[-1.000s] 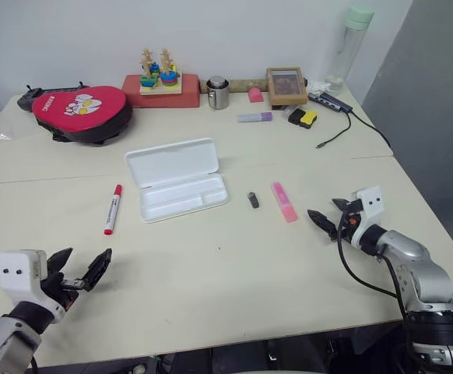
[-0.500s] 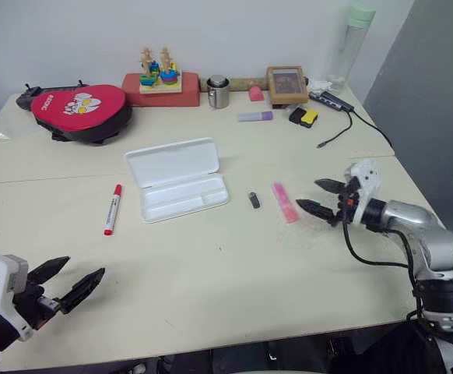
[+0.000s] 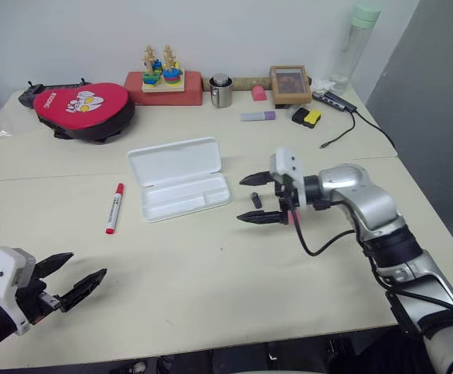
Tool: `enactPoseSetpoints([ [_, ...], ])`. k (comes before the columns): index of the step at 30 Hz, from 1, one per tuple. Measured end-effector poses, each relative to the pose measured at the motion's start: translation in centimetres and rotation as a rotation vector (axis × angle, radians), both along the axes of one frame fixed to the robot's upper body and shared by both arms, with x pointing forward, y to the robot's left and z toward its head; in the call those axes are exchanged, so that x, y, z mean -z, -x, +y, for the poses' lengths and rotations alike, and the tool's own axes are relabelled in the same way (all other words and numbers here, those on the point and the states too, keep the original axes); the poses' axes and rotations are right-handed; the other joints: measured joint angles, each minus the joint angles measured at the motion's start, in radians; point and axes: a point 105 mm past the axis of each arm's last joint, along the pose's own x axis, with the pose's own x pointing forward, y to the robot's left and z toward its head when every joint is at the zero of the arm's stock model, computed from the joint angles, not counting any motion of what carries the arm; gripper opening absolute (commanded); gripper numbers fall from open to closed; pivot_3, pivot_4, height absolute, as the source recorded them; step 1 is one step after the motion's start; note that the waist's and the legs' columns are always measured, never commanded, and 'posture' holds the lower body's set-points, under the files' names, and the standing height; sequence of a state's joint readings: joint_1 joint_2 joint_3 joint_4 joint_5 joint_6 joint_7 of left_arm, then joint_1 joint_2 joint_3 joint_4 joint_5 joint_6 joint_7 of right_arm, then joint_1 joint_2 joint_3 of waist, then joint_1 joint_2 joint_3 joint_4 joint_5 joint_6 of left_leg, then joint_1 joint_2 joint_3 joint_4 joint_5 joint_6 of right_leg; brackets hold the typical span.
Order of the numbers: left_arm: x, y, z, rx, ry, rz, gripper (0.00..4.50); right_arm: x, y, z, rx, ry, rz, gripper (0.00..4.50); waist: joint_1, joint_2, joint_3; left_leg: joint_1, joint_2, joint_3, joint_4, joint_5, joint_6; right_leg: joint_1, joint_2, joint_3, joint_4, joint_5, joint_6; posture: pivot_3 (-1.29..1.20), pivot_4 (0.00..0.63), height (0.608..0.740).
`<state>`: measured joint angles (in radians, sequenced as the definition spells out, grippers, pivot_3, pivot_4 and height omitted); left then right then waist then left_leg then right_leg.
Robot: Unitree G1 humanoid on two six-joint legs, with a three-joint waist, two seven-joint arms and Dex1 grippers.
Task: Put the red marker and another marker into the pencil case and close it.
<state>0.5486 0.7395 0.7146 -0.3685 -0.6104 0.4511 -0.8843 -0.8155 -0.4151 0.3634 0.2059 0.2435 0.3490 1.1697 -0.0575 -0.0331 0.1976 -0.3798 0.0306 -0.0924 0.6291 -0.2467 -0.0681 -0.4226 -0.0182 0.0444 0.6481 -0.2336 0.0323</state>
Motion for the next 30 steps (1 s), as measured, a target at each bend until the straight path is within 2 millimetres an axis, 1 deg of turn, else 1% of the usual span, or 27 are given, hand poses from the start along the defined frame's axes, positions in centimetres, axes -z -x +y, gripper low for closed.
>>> enactPoseSetpoints([
  [1, 0.0, 0.0, -0.1, 0.003, -0.004, 0.001, 4.5, 0.4, 0.0, 0.2, -0.011, 0.017, -0.004, 4.5, 0.0, 0.0, 0.0, 0.0, 0.0, 0.0, 0.0, 0.0, 0.0, 0.0, 0.0, 0.0, 0.0, 0.0, 0.0, 0.0, 0.15, 0.74],
  [3, 0.2, 0.4, -0.4, 0.006, -0.009, 0.008, 4.5, 1.8, -0.1, 0.8, -0.042, 0.078, -0.014, 4.5, 0.0, 0.0, 0.0, 0.0, 0.0, 0.001, 0.0, 0.0, 0.0, 0.0, 0.0, 0.0, 0.0, 0.0, 0.0, 0.0, 0.15, 0.74],
  [7, 0.5, 0.6, -0.5, -0.002, -0.011, 0.012, 4.5, 3.1, -0.2, 1.6, -0.075, 0.137, -0.038, 4.5, 0.001, 0.0, 0.0, 0.0, 0.0, 0.0, 0.0, 0.0, 0.0, 0.0, 0.0, 0.0, 0.0, 0.0, 0.001, 0.0, 0.15, 0.74],
  [11, 0.4, 0.4, -0.8, 0.0, -0.012, 0.0, 4.5, 3.2, -0.9, 2.4, -0.077, 0.158, -0.07, 4.5, -0.001, 0.0, 0.0, 0.0, 0.0, 0.0, 0.0, 0.0, 0.0, 0.0, 0.0, 0.0, 0.001, 0.001, 0.0, 0.0, 0.15, 0.74],
  [13, 0.5, 0.4, -1.0, -0.001, -0.006, 0.001, 4.5, 3.1, -1.3, 3.1, -0.079, 0.159, -0.086, 4.5, -0.001, 0.0, 0.0, 0.001, 0.0, 0.0, 0.0, 0.0, 0.0, 0.0, 0.0, 0.0, 0.001, 0.001, 0.0, 0.0, 0.15, 0.74],
  [17, 0.8, 0.2, -1.3, -0.003, 0.007, 0.0, 4.5, 3.1, -2.0, 3.9, -0.07, 0.174, -0.112, 4.5, -0.001, 0.0, 0.0, 0.0, 0.0, 0.0, 0.0, 0.0, 0.0, 0.0, 0.0, 0.0, 0.001, 0.002, 0.002, 0.0, 0.15, 0.74],
  [25, 1.1, 0.0, -1.7, 0.001, 0.011, -0.001, 4.5, 4.2, -2.5, 4.2, -0.059, 0.193, -0.107, 4.5, -0.001, 0.0, 0.0, 0.0, 0.0, 0.0, 0.0, 0.0, 0.0, 0.0, 0.0, 0.0, 0.001, 0.003, 0.004, 0.0, 0.15, 0.74],
  [30, 1.2, -0.1, -1.8, -0.006, 0.015, -0.003, 4.5, 4.9, -3.5, 4.7, -0.02, 0.243, -0.13, 4.5, -0.003, 0.0, 0.0, 0.001, 0.0, 0.0, 0.0, 0.0, 0.0, 0.0, 0.0, 0.0, 0.002, 0.003, 0.004, 0.0, 0.15, 0.74],
])
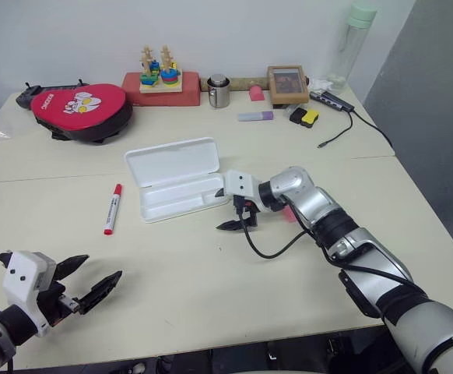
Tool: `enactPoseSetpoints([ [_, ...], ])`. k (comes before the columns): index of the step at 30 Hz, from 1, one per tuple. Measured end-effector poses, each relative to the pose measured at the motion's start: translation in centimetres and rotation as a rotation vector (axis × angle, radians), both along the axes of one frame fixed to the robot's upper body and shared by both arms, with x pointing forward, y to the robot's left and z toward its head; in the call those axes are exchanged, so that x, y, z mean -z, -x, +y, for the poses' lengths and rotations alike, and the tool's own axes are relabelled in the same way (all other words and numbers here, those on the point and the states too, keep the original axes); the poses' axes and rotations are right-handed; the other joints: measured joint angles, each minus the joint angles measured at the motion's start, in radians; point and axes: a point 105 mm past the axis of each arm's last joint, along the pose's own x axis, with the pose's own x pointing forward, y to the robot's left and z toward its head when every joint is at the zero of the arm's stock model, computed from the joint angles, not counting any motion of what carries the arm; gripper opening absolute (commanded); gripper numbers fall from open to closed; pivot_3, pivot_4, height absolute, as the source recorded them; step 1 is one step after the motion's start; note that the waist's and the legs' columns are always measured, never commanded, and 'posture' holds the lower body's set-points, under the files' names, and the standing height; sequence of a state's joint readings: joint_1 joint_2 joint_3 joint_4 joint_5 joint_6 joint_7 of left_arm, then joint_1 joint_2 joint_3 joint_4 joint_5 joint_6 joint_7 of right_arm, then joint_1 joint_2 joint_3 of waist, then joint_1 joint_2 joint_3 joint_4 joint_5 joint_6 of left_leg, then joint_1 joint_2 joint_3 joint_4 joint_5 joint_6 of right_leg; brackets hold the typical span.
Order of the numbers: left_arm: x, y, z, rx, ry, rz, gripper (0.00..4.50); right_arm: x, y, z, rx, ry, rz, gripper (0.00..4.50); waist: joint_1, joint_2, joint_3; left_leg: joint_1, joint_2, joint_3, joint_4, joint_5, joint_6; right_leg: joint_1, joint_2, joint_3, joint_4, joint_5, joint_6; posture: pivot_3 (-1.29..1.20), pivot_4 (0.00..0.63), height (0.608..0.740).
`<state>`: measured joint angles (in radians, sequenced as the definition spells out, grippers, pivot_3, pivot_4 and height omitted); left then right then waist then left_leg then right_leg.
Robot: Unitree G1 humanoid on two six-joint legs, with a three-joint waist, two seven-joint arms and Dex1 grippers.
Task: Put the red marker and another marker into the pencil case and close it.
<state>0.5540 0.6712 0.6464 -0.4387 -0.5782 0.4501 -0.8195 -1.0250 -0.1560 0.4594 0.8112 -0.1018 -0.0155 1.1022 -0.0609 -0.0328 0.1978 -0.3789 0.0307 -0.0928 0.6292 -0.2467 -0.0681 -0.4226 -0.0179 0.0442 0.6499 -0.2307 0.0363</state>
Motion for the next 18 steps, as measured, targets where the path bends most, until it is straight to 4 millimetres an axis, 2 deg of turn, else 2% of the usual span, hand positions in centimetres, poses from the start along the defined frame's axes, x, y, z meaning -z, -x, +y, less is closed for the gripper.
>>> enactPoseSetpoints([
  [6, 0.04, 0.02, -0.02, 0.0, -0.001, 0.002, 4.5, 0.36, -0.86, 0.1, 0.026, 0.04, -0.031, 4.5, 0.0, 0.0, 0.0, 0.0, 0.0, 0.0, 0.0, 0.0, 0.0, 0.0, 0.0, 0.0, 0.0, 0.0, 0.0, 0.0, 0.15, 0.74],
  [9, 0.05, 0.03, -0.01, -0.001, -0.001, 0.002, 4.5, 0.45, -0.94, 0.07, 0.019, 0.058, -0.045, 3.93, 0.0, 0.0, 0.0, 0.0, 0.0, 0.0, 0.0, 0.0, 0.0, 0.0, 0.0, 0.0, 0.0, 0.0, 0.0, 0.0, 0.15, 0.74],
  [14, 0.2, 0.07, -0.01, -0.01, 0.002, 0.001, 4.5, 0.45, -0.76, 0.1, -0.014, 0.088, -0.064, 2.53, 0.001, 0.0, 0.0, 0.0, 0.0, 0.0, 0.0, 0.0, 0.0, 0.001, 0.0, 0.0, 0.0, 0.0, 0.0, 0.0, 0.15, 0.74],
  [18, 0.23, 0.02, 0.07, -0.022, 0.001, -0.003, 4.5, 0.56, -0.67, -0.29, -0.045, 0.146, -0.082, 1.59, 0.002, 0.0, 0.0, 0.0, 0.0, 0.0, 0.0, 0.0, 0.0, 0.001, 0.0, 0.0, 0.0, 0.0, 0.0, 0.0, 0.15, 0.74],
])
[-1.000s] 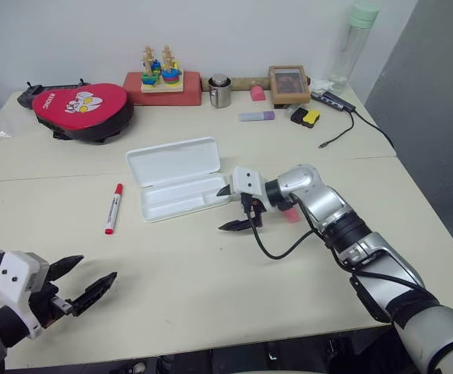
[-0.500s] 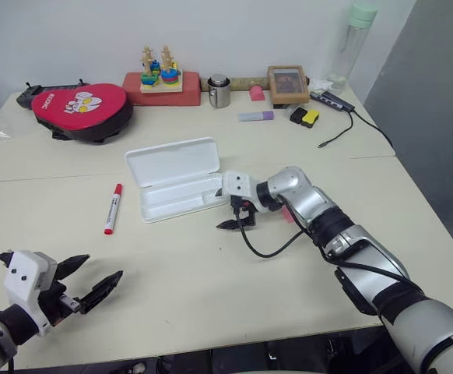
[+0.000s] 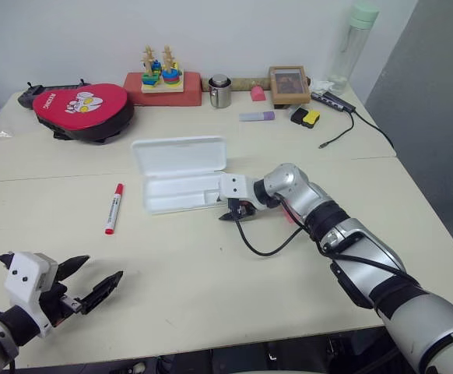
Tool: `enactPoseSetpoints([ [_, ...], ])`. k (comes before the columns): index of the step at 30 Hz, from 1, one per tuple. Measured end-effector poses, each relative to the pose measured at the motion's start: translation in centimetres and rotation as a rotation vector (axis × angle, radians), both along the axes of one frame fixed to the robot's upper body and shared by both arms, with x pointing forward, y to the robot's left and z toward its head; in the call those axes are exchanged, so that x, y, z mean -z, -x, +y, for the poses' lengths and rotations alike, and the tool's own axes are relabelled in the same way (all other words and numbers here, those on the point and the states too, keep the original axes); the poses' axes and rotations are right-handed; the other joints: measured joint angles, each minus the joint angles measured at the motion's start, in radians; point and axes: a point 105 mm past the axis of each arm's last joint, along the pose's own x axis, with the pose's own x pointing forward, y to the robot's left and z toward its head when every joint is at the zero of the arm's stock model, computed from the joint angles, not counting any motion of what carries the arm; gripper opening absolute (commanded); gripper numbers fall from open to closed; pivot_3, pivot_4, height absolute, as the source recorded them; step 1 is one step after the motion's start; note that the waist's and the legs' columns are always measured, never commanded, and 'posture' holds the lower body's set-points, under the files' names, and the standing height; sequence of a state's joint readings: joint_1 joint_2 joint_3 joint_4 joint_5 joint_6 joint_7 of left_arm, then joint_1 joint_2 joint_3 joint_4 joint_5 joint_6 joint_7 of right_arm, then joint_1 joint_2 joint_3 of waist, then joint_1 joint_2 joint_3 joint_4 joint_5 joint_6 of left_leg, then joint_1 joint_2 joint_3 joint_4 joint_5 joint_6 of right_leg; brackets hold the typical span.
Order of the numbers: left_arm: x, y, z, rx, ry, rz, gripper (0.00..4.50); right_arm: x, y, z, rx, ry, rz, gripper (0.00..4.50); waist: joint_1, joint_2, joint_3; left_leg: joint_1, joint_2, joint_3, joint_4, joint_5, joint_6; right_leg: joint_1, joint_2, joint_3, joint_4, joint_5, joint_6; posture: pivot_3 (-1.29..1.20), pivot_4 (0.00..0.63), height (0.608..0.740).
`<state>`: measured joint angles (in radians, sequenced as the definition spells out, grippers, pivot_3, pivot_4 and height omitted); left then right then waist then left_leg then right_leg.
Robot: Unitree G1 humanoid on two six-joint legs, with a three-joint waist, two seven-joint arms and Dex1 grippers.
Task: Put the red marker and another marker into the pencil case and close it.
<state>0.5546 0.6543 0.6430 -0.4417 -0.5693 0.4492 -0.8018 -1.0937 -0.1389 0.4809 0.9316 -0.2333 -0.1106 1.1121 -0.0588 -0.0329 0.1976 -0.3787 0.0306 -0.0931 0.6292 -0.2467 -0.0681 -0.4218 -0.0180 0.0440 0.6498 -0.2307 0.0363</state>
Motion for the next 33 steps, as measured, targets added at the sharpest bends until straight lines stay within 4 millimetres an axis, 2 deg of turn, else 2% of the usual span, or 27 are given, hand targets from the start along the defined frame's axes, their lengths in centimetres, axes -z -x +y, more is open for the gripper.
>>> enactPoseSetpoints([
  [3, 0.1, -0.1, -0.1, -0.001, 0.001, 0.0, 4.5, 0.1, 0.2, 0.0, -0.021, 0.022, 0.003, 0.74, 0.0, 0.0, 0.0, 0.001, 0.0, 0.0, 0.0, 0.0, 0.0, 0.0, 0.0, 0.0, 0.0, 0.0, 0.0, 0.0, 0.15, 0.74],
  [7, 0.1, -0.1, -0.1, 0.0, 0.004, -0.001, 4.5, 0.1, 0.3, 0.0, -0.025, 0.038, -0.001, 0.03, 0.0, 0.0, 0.0, 0.001, 0.0, 0.0, 0.0, 0.0, 0.0, 0.001, 0.0, 0.0, 0.0, 0.0, 0.0, 0.0, 0.15, 0.74],
  [20, 0.3, -0.3, -0.3, -0.012, 0.009, -0.009, 4.5, -0.1, 0.6, 0.0, -0.041, 0.043, 0.009, 0.03, 0.001, 0.0, 0.0, 0.003, 0.0, 0.0, 0.0, 0.0, 0.0, 0.001, 0.0, 0.0, 0.002, 0.0, -0.001, 0.0, 0.15, 0.74],
  [23, 0.4, -0.4, -0.4, -0.01, 0.008, -0.007, 4.5, -0.4, 1.7, -0.7, -0.065, 0.032, 0.053, 0.03, 0.003, 0.0, 0.0, 0.0, 0.0, -0.001, 0.0, 0.0, 0.0, 0.0, 0.0, -0.001, 0.001, 0.0, 0.0, 0.0, 0.15, 0.74],
  [30, 0.4, -0.9, -0.8, 0.014, 0.008, -0.013, 4.5, -2.2, 5.9, -2.0, -0.09, -0.039, 0.183, 0.03, 0.002, 0.001, 0.001, -0.001, 0.0, -0.003, 0.0, 0.0, 0.0, 0.0, 0.0, -0.002, 0.002, 0.0, 0.0, 0.0, 0.15, 0.74],
  [33, 0.6, -1.3, -1.0, 0.046, -0.003, 0.005, 4.5, -1.9, 7.6, -2.7, -0.083, -0.033, 0.22, 0.03, 0.002, 0.001, 0.0, 0.0, 0.0, -0.003, 0.001, 0.0, 0.0, 0.0, 0.0, -0.002, 0.002, -0.001, 0.0, 0.0, 0.15, 0.74],
])
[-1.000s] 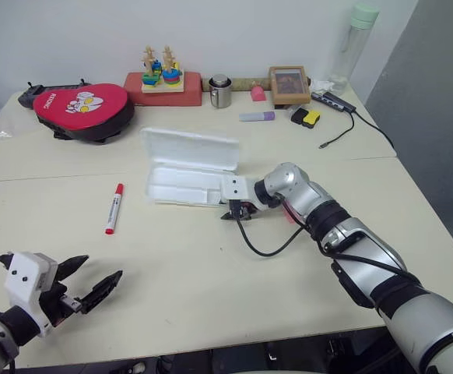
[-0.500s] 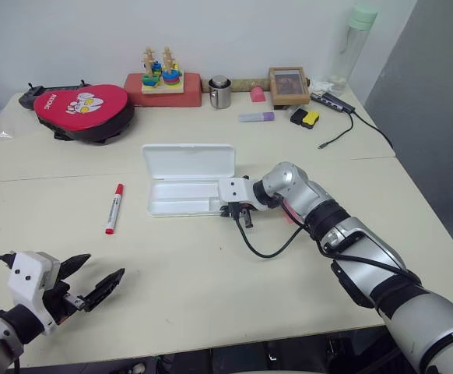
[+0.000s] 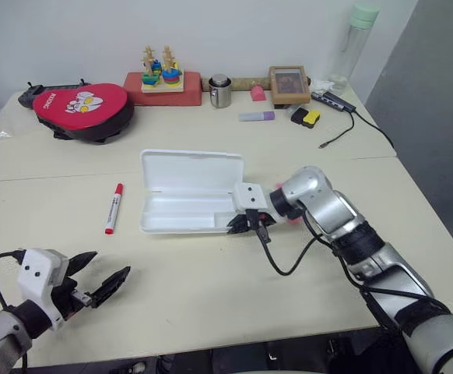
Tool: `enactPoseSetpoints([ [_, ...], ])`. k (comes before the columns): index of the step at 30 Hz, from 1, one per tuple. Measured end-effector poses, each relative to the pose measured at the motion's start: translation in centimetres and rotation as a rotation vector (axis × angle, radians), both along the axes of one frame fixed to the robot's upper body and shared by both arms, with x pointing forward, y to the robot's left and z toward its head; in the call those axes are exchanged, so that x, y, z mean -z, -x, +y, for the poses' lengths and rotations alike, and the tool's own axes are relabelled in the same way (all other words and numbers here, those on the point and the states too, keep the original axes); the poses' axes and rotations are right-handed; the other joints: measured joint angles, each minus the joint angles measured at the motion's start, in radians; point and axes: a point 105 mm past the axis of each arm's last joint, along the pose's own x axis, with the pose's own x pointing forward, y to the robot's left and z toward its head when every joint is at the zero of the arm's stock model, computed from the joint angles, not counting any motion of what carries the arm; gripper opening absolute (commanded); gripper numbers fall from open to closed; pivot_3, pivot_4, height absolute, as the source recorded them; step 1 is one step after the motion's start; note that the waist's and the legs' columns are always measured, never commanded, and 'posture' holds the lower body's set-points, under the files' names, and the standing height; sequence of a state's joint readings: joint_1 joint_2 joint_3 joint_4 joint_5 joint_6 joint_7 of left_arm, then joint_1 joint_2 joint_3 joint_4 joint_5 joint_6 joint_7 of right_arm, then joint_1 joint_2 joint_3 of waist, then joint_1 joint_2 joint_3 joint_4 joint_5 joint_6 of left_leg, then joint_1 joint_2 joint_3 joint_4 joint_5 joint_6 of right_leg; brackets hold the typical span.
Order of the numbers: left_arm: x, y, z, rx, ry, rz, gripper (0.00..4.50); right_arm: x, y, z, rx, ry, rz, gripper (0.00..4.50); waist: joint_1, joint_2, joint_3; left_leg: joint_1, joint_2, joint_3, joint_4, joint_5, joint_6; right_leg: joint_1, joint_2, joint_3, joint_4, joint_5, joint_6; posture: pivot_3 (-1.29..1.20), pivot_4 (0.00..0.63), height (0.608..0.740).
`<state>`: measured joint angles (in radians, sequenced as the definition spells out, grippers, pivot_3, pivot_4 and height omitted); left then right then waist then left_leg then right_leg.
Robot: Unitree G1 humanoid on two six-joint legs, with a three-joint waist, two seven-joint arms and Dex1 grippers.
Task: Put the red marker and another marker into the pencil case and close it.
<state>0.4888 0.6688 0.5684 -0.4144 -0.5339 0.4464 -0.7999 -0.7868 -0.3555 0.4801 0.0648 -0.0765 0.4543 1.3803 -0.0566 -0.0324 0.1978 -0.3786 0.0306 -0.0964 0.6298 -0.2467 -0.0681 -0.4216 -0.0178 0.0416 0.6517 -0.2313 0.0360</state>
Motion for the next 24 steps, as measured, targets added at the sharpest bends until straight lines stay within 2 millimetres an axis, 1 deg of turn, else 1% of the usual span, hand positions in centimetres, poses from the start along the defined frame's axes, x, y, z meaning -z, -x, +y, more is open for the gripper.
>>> enactPoseSetpoints([
  [3, 0.2, -0.2, -0.1, 0.021, -0.001, 0.014, 4.5, 0.5, 1.1, 0.0, -0.006, 0.011, 0.036, 0.03, -0.001, 0.0, 0.0, 0.0, 0.0, 0.001, 0.0, 0.0, 0.0, 0.0, 0.0, 0.0, 0.0, -0.001, -0.003, 0.0, 0.15, 0.74],
  [5, 0.0, -0.5, -0.2, 0.051, -0.013, 0.021, 4.5, 0.6, 1.5, -0.1, -0.006, 0.024, 0.023, 0.03, -0.001, 0.0, 0.0, 0.0, 0.0, 0.0, 0.0, 0.0, 0.0, 0.0, 0.0, 0.0, 0.001, -0.002, -0.003, 0.0, 0.15, 0.74],
  [11, -1.1, -1.8, 0.2, 0.113, -0.053, 0.031, 4.5, 2.6, 2.3, 0.5, -0.002, 0.073, 0.008, 0.03, -0.001, 0.0, 0.0, 0.0, 0.0, 0.001, 0.0, 0.0, 0.0, 0.0, 0.0, 0.0, 0.0, -0.001, -0.002, 0.0, 0.15, 0.74],
  [13, -1.2, -1.9, 0.3, 0.116, -0.056, 0.029, 4.5, 2.8, 2.3, 0.4, -0.004, 0.081, -0.005, 0.53, -0.001, 0.0, 0.0, 0.0, 0.0, 0.001, 0.0, 0.0, 0.0, 0.0, 0.0, 0.0, 0.0, 0.0, 0.0, 0.0, 0.15, 0.74],
  [15, -1.3, -2.1, 0.3, 0.122, -0.053, 0.029, 4.5, 3.4, 2.0, -0.2, 0.006, 0.091, -0.019, 0.94, -0.001, 0.0, 0.0, 0.0, 0.0, 0.0, 0.0, 0.0, 0.0, 0.0, 0.0, 0.0, 0.0, 0.0, 0.0, 0.0, 0.15, 0.74],
  [19, -1.2, -2.0, 0.2, 0.127, -0.049, 0.035, 4.5, 3.6, 1.9, -0.6, 0.007, 0.097, -0.023, 1.96, -0.001, 0.0, 0.0, 0.0, 0.0, 0.0, 0.0, 0.0, 0.0, 0.0, 0.0, 0.0, 0.0, 0.0, 0.0, 0.0, 0.15, 0.74],
  [20, -1.2, -2.0, 0.2, 0.127, -0.049, 0.036, 4.5, 3.6, 1.9, -0.7, 0.01, 0.098, -0.021, 2.14, -0.001, 0.0, 0.0, 0.0, 0.0, 0.0, 0.0, 0.0, 0.0, 0.0, 0.0, 0.0, 0.0, 0.0, 0.0, 0.0, 0.15, 0.74],
  [21, -1.2, -1.9, 0.3, 0.127, -0.049, 0.038, 4.5, 3.4, 1.8, -0.8, 0.022, 0.09, -0.007, 2.3, -0.001, 0.0, 0.0, 0.0, 0.0, 0.0, 0.0, 0.0, 0.0, 0.0, 0.0, 0.0, 0.0, 0.0, 0.0, 0.0, 0.15, 0.74],
  [23, -1.1, -1.9, 0.3, 0.125, -0.047, 0.039, 4.5, 3.0, 1.7, -0.9, 0.033, 0.075, 0.01, 2.3, -0.001, 0.0, 0.0, 0.0, 0.0, 0.0, 0.0, 0.0, 0.0, 0.0, 0.0, 0.0, 0.0, 0.0, 0.0, 0.0, 0.15, 0.74],
  [24, -1.1, -1.9, 0.3, 0.122, -0.044, 0.038, 4.5, 2.4, 1.5, -1.2, 0.044, 0.065, 0.009, 2.3, -0.001, 0.0, 0.0, 0.0, 0.0, 0.0, 0.0, 0.0, 0.0, 0.0, 0.0, 0.0, 0.0, 0.0, 0.0, 0.0, 0.15, 0.74],
])
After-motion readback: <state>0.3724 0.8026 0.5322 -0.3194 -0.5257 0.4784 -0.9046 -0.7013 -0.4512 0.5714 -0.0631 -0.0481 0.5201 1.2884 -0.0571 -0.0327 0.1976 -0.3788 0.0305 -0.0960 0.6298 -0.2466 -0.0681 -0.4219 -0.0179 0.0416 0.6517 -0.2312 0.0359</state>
